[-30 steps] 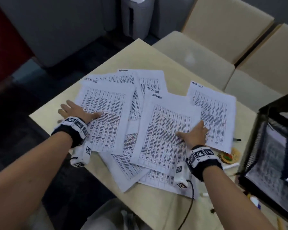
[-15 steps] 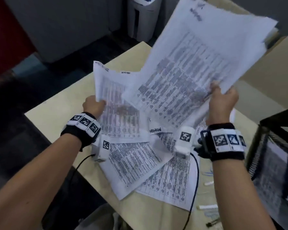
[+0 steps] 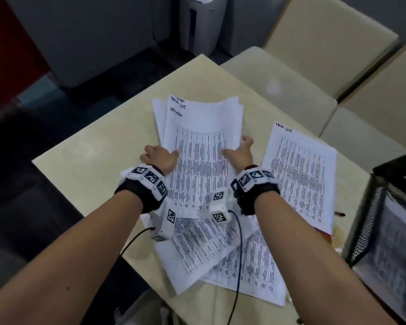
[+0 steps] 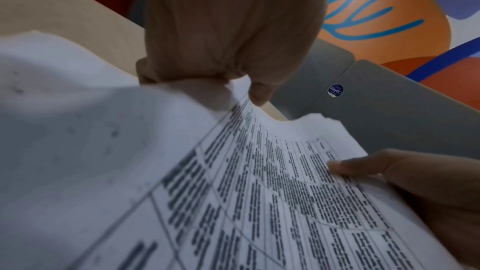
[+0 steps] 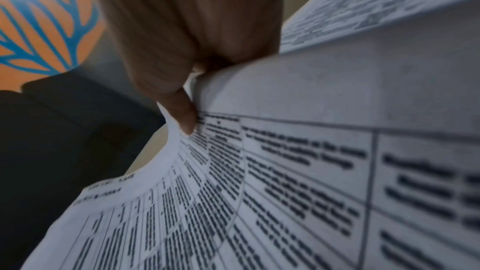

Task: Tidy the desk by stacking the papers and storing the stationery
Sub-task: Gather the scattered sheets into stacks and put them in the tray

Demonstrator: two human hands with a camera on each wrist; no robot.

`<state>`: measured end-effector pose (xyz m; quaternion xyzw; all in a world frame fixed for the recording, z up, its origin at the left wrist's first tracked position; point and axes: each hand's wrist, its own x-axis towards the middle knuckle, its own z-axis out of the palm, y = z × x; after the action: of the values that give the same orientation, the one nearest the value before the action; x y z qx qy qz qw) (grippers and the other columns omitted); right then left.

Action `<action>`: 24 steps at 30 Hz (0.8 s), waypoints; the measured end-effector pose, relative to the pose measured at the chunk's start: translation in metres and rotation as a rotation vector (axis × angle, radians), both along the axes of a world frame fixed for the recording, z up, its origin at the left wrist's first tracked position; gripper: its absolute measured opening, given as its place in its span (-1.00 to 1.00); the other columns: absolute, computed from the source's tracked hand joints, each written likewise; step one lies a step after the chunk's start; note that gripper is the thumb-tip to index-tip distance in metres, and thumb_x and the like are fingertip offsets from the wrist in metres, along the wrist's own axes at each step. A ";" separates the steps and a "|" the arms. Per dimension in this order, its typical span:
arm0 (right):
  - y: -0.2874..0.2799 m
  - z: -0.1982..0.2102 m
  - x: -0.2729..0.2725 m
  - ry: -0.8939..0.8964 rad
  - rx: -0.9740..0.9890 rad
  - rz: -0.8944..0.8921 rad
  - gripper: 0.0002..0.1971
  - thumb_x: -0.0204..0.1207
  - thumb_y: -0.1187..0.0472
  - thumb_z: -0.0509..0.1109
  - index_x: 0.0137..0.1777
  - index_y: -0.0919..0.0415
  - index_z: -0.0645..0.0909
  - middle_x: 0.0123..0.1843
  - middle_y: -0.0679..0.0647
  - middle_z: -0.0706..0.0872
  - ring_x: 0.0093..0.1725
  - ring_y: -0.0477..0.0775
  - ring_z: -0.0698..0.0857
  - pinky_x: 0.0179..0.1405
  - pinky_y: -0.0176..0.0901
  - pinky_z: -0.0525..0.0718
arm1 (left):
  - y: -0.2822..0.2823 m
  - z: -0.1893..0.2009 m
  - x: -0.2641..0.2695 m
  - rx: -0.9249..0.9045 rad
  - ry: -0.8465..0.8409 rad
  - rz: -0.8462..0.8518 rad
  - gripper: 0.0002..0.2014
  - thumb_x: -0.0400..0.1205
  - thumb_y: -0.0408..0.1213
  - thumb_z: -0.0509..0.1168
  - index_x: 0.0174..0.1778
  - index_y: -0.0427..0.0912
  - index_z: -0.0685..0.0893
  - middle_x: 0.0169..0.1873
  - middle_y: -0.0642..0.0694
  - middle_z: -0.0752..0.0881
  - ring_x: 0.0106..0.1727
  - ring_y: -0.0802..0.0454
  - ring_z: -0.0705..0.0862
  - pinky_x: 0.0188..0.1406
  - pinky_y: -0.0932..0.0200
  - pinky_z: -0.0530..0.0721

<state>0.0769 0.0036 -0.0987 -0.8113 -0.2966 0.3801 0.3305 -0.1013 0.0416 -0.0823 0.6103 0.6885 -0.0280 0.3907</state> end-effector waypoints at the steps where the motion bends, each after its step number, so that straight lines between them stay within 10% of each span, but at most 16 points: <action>1: -0.003 0.007 -0.008 -0.073 -0.001 0.036 -0.43 0.51 0.39 0.32 0.47 0.27 0.18 0.37 0.25 0.53 0.29 0.27 0.58 0.31 -0.01 0.55 | -0.002 -0.002 -0.001 0.005 -0.019 -0.017 -0.28 0.70 0.07 0.01 0.58 -0.44 0.07 0.55 -0.35 0.09 0.56 -0.33 0.12 0.51 -0.13 0.23; 8: -0.049 0.090 0.003 -0.303 0.382 -0.025 -0.82 0.59 0.30 0.27 0.13 0.35 0.58 -0.21 0.07 0.59 -0.28 0.04 0.62 -0.27 -0.10 0.72 | -0.010 -0.006 -0.020 0.009 -0.147 -0.114 -0.05 0.49 0.40 0.06 0.60 -0.28 0.16 0.57 -0.24 0.11 0.54 -0.28 0.21 0.53 -0.21 0.21; 12: -0.090 0.156 0.015 -0.244 0.667 -0.107 -0.78 0.52 0.32 0.39 -0.31 0.09 0.48 -0.36 -0.20 0.58 -0.37 -0.42 0.56 -0.23 -0.43 0.53 | -0.001 0.057 -0.004 -0.006 -0.669 -0.148 0.36 0.01 0.67 0.16 0.61 -0.22 0.17 0.53 -0.13 0.40 0.47 -0.02 0.48 0.41 -0.01 0.47; 14: -0.111 0.177 0.014 -0.168 0.789 -0.152 -0.68 0.50 0.37 0.41 -0.35 -0.01 0.44 -0.44 -0.25 0.59 -0.45 -0.51 0.55 -0.29 -0.55 0.51 | -0.006 0.100 0.010 0.137 -1.004 -0.174 0.09 0.07 0.46 0.42 0.39 -0.23 0.46 0.19 0.05 0.69 0.15 0.29 0.69 0.04 0.37 0.64; 17: -0.136 0.189 0.021 -0.022 0.933 -0.223 -0.86 0.46 0.39 0.44 -0.21 0.17 0.57 -0.38 -0.20 0.72 -0.33 -0.38 0.68 -0.19 -0.45 0.64 | -0.019 0.140 0.030 0.270 -1.310 -0.203 -0.70 0.35 -0.14 0.50 -0.05 -0.12 0.67 -0.26 0.13 0.79 -0.15 0.21 0.74 -0.01 0.20 0.69; 24: -0.181 0.156 0.018 0.078 0.911 -0.335 -0.74 0.31 0.45 0.53 -0.07 0.15 0.65 -0.22 -0.11 0.82 -0.14 -0.12 0.76 -0.06 -0.24 0.73 | -0.055 0.123 0.033 0.187 -1.351 -0.289 -0.61 0.12 0.02 0.63 -0.18 -0.01 0.82 -0.16 0.11 0.84 -0.06 0.15 0.78 0.05 0.14 0.70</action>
<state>0.0952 -0.1779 0.0575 -0.6059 -0.2855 0.1831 0.7197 -0.0686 -0.0136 0.0411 0.6106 0.2062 0.3657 0.6715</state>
